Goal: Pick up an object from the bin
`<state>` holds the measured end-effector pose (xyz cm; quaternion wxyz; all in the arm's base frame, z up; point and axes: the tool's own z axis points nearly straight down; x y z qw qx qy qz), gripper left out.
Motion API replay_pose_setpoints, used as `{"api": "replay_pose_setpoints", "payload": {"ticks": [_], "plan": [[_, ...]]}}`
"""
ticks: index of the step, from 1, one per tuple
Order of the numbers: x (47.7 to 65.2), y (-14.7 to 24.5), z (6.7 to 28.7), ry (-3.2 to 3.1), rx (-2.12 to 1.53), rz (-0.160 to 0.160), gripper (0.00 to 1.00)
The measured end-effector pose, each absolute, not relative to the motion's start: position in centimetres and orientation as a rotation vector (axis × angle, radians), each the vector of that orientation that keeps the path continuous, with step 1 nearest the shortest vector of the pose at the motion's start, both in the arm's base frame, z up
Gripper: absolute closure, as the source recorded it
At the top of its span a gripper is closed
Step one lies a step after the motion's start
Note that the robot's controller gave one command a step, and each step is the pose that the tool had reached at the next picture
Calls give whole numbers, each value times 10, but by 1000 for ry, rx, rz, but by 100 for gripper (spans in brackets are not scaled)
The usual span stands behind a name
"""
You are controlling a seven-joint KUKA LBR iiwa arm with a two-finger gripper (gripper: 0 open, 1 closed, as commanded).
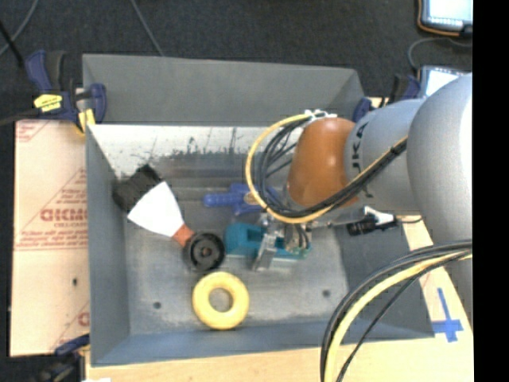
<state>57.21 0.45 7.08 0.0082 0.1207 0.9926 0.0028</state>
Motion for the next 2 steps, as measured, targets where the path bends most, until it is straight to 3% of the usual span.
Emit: {"api": "replay_pose_setpoints", "payload": {"ticks": [2], "plan": [[570, 4, 111, 3111, 374, 6, 100]]}}
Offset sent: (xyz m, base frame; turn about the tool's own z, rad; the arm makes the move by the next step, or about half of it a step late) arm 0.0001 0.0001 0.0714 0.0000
